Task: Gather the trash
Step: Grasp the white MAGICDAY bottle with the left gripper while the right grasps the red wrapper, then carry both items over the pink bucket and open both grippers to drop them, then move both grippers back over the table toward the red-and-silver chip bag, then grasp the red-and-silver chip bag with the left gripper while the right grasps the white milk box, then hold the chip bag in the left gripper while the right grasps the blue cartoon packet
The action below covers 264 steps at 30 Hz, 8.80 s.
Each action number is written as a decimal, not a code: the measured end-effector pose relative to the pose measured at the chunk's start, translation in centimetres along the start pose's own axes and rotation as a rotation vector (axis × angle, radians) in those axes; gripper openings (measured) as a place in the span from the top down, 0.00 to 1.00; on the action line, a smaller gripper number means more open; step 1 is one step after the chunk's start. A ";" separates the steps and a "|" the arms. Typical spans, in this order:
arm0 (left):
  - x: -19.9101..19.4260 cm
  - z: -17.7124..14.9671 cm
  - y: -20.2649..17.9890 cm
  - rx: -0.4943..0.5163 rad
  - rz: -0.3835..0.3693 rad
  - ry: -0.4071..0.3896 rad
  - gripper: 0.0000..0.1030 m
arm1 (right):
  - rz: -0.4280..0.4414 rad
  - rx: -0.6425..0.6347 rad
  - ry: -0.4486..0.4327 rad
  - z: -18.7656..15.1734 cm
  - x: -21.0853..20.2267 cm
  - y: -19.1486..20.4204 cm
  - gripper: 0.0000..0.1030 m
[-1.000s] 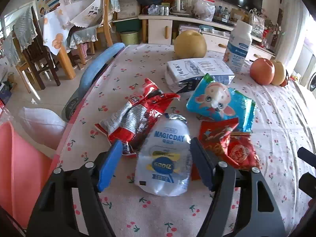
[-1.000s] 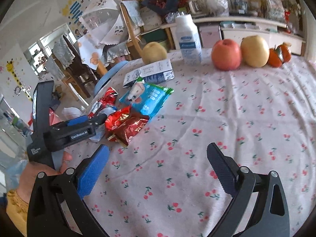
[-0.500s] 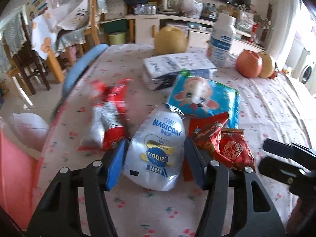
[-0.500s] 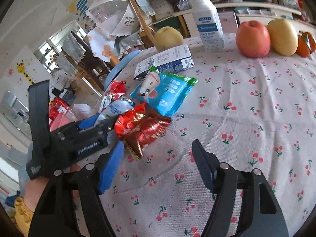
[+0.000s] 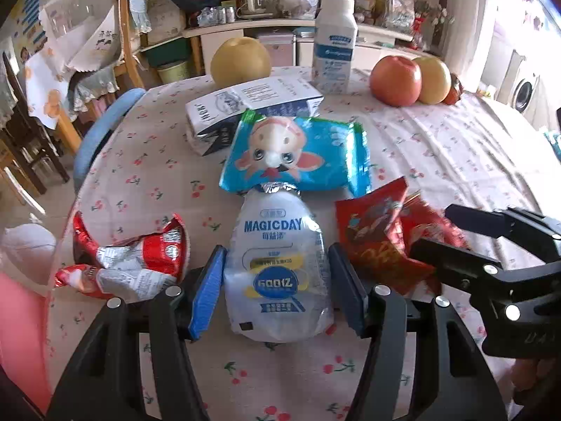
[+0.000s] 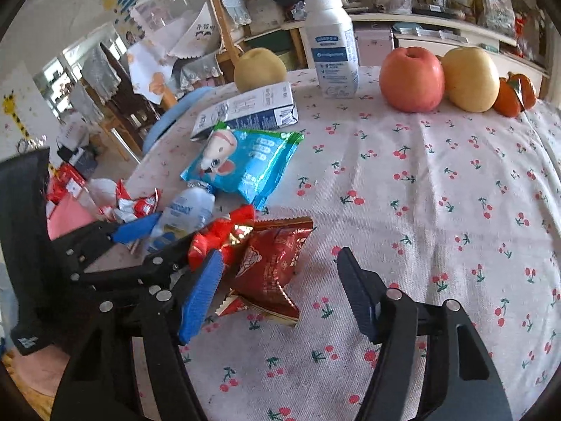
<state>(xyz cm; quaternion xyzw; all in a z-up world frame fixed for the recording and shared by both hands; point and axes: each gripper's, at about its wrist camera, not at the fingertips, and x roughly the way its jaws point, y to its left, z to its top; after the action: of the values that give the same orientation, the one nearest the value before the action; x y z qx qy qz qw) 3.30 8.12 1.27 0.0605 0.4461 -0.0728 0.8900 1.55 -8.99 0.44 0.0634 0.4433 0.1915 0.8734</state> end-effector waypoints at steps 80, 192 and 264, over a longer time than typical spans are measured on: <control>-9.8 -2.9 11.1 -0.277 -0.125 -0.220 0.41 | -0.278 -0.186 -0.111 -3.1 -3.4 4.3 0.67; -6.4 -2.4 13.1 -0.564 -0.012 -0.162 0.12 | -0.048 0.036 -0.124 -5.7 -8.4 0.4 0.08; -2.5 -2.5 0.6 -0.119 -0.194 0.017 0.51 | -0.096 0.033 0.016 1.1 -2.2 -2.6 0.42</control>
<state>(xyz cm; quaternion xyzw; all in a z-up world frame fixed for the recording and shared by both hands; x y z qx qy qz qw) 0.00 9.32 1.83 -0.0353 0.4611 -0.1316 0.8768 1.97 -12.18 2.02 0.0551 0.4557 0.1425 0.8769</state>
